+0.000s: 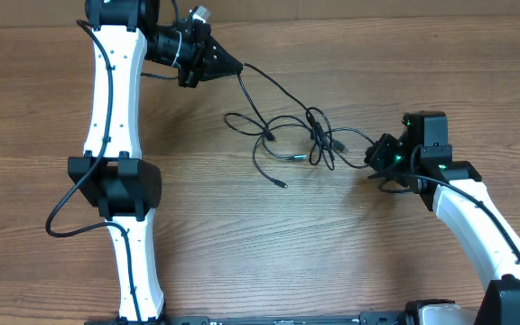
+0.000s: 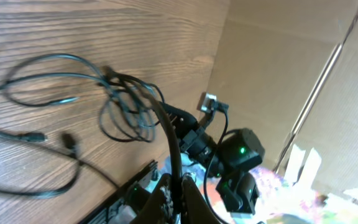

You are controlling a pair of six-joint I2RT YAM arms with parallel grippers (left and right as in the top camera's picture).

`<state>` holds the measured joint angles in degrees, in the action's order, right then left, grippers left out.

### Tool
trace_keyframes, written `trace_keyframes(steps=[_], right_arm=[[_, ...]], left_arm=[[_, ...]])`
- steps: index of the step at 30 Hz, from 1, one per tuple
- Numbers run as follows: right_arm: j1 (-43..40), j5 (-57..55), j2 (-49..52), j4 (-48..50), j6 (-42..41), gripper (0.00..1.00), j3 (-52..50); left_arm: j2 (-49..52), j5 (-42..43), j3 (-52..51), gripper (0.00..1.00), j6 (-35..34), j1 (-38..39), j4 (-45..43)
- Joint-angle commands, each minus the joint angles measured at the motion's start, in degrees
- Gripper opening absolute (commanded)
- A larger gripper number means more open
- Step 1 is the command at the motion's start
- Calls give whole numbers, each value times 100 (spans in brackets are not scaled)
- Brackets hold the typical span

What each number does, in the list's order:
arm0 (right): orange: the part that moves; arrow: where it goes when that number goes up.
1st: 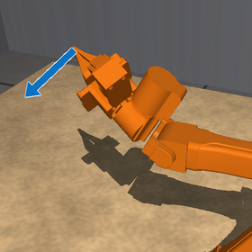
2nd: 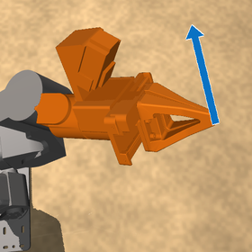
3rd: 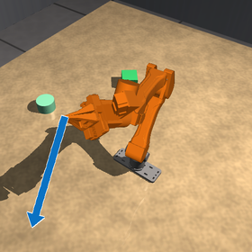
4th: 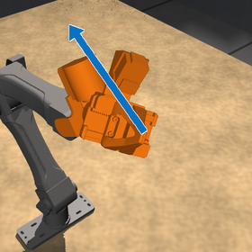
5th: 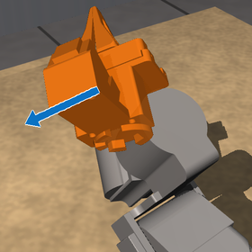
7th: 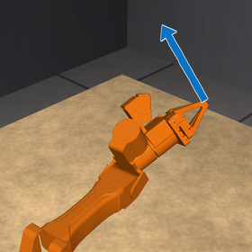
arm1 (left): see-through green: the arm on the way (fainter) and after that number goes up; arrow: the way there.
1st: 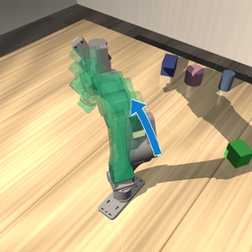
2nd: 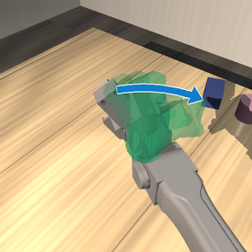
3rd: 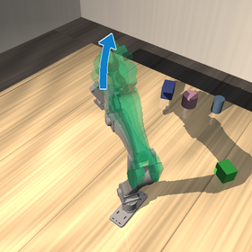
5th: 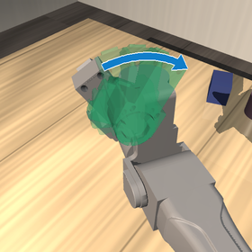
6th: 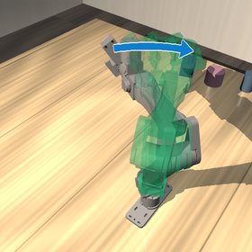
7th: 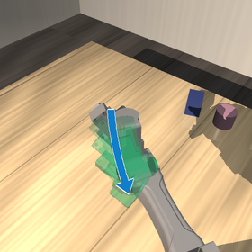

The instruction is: Untangle cables

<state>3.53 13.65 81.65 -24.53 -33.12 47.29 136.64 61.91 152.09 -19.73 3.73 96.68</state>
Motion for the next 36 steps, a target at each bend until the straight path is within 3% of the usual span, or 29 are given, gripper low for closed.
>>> trace_keyframes(steps=[1, 3, 7, 10, 14, 17, 21, 27, 33, 35, 36], right_arm=[[15, 1604, 20, 269, 400, 8, -9], [17, 2297, 20, 503, 616, 18, -9], [15, 1980, 20, 361, 592, 18, -9], [17, 1976, 20, 164, 599, 38, -9], [66, 3515, 20, 382, 1191, 40, -9], [260, 4645, 20, 885, 1381, 54, -7], [654, 4693, 20, 1434, 946, 66, -7], [1080, 3180, 20, 1639, -564, 68, -7], [1110, 2686, 20, 1565, -907, 69, -7], [1156, 2531, 31, 1408, -905, 63, -7], [1198, 2380, 37, 1311, -905, 54, -9]], left_arm=[[-699, -289, 232, 4, 227, 310, -9], [-966, -1080, 232, 4, 48, 448, -83], [-1572, -2072, 232, 4, -90, 579, -304], [-2026, -2358, 232, 4, -92, 586, -450], [-2439, -2503, 232, 4, -85, 693, -452], [-2546, -2503, 232, 4, -87, 907, -256], [-2496, -2503, 214, 4, -90, 1386, -31], [-2476, -2514, 214, 4, -85, 2052, 11], [-2476, -2778, 214, 4, -85, 2413, 11], [-2476, -2778, 214, 4, -87, 2481, 11], [-2476, -2780, 214, 4, -87, 2511, 2]])
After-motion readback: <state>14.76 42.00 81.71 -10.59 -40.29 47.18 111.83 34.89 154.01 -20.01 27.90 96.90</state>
